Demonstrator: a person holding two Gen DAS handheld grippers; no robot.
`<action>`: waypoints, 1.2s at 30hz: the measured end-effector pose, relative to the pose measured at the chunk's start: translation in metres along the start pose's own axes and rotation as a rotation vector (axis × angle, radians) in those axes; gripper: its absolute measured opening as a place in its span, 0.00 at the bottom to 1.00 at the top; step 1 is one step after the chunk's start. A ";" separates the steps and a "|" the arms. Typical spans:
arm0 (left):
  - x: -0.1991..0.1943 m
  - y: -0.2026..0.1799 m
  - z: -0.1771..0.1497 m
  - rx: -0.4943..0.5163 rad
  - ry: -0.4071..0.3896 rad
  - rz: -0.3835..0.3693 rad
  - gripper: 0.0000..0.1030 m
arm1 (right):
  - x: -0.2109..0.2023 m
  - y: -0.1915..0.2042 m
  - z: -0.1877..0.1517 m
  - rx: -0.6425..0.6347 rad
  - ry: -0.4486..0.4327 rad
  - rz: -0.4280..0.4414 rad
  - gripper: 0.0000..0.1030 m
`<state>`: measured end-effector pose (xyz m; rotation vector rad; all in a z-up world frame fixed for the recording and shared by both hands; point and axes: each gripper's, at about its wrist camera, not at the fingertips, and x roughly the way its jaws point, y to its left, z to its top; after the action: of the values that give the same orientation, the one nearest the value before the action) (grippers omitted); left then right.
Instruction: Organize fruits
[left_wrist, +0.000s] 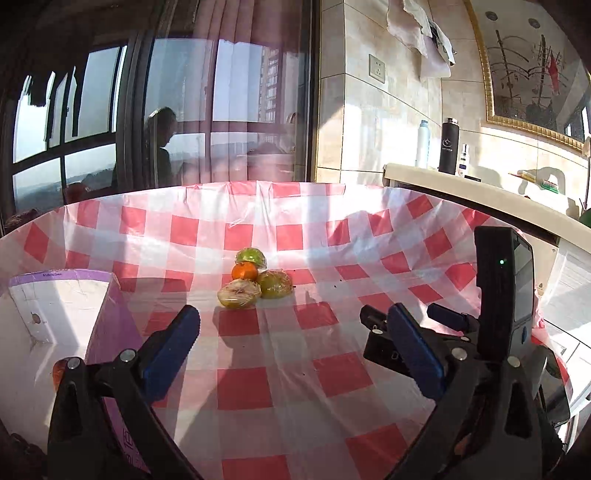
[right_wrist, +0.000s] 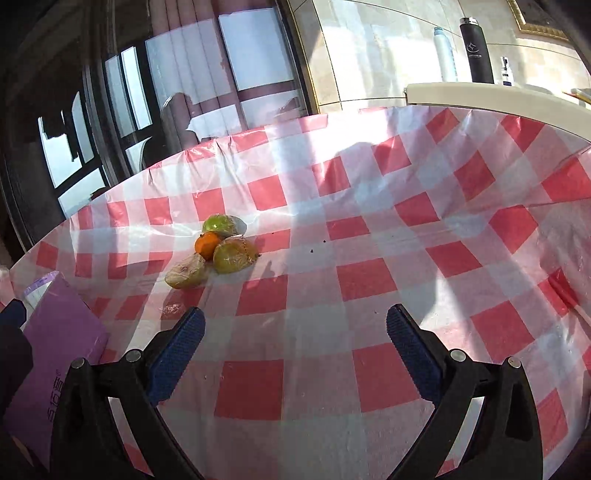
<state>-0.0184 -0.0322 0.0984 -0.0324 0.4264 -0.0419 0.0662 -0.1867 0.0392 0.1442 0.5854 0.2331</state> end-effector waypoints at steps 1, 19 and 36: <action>0.017 0.005 -0.004 -0.022 0.036 0.004 0.98 | 0.008 -0.005 0.000 -0.005 0.019 -0.006 0.93; 0.082 0.102 -0.051 -0.503 0.192 -0.045 0.98 | 0.118 0.031 0.032 -0.112 0.256 0.130 0.89; 0.084 0.103 -0.051 -0.516 0.191 -0.028 0.98 | 0.202 0.096 0.065 -0.335 0.364 0.051 0.65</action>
<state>0.0404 0.0654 0.0135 -0.5456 0.6186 0.0386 0.2488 -0.0469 0.0047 -0.2128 0.8952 0.4078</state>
